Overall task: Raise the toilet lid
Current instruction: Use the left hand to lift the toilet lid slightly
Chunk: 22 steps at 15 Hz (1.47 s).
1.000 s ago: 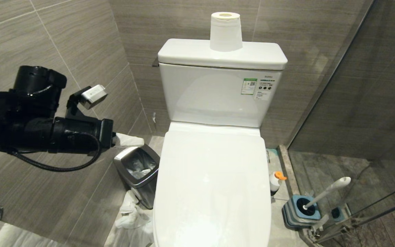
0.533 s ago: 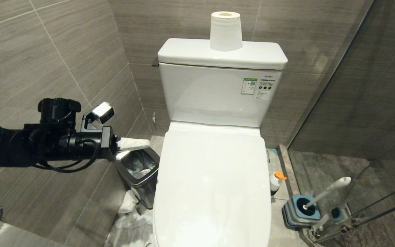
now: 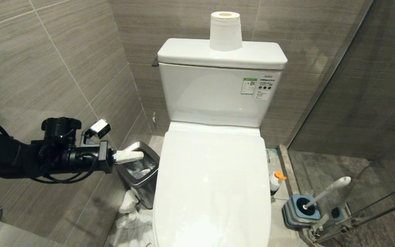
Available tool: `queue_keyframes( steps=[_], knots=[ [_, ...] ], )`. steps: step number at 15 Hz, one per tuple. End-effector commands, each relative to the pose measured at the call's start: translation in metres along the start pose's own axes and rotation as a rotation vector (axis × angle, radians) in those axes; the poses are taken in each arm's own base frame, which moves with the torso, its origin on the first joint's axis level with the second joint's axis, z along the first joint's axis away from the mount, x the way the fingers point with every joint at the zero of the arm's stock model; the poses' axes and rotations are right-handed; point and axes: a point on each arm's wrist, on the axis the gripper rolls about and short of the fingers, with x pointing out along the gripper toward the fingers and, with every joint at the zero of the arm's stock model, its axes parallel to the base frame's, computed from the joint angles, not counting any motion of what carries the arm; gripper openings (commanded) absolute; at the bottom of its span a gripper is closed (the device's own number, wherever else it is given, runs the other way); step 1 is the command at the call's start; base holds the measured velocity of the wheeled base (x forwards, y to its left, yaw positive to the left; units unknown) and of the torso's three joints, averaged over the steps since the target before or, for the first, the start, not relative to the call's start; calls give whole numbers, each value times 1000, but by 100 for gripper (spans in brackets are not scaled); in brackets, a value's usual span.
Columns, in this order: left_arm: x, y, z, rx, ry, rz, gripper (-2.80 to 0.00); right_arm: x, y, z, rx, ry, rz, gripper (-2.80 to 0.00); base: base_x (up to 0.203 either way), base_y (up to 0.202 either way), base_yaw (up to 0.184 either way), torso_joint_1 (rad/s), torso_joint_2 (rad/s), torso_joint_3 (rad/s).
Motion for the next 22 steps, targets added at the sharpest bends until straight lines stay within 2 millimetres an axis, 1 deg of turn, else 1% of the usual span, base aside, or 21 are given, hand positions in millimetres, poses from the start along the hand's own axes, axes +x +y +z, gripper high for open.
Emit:
queue_keyframes(
  steps=[1, 5, 7, 8, 11, 12, 15, 17, 18, 21, 22],
  knots=[
    [-7, 11, -5, -36, -6, -1, -280, 0, 0, 0, 0, 1, 0, -280, 0, 0, 0, 0, 0, 0],
    [-13, 25, -24, -108, 5, -16, -280, 0, 0, 0, 0, 0, 1, -280, 0, 0, 0, 0, 0, 0],
    [-13, 35, -30, -95, 13, -29, -280, 0, 0, 0, 0, 1, 2, -280, 0, 0, 0, 0, 0, 0],
    [-14, 44, -36, -93, 15, -28, -280, 0, 0, 0, 0, 1, 0, -280, 0, 0, 0, 0, 0, 0],
    [-10, 67, -49, -3, 27, -26, -280, 0, 0, 0, 0, 1, 2, -280, 0, 0, 0, 0, 0, 0],
    [-9, 72, -50, 9, 30, -28, -280, 0, 0, 0, 0, 1, 0, -280, 0, 0, 0, 0, 0, 0],
    [-7, 79, -56, -18, 38, -28, -280, 0, 0, 0, 0, 1, 0, -280, 0, 0, 0, 0, 0, 0],
    [-7, 79, -56, -17, 38, -28, -280, 0, 0, 0, 0, 1, 0, -280, 0, 0, 0, 0, 0, 0],
    [-7, 78, -55, -13, 37, -29, 0, 0, 0, 0, 0, 0, 0, -280, 0, 0, 0, 0, 0, 0],
    [-3, 75, -55, -11, 48, -93, 0, 0, 0, 0, 0, 1, 1, -280, 0, 0, 0, 0, 0, 0],
    [3, 74, -57, -10, 63, -98, 0, 0, 0, 0, 0, 0, 1, -280, 0, 0, 0, 0, 0, 0]
  ],
)
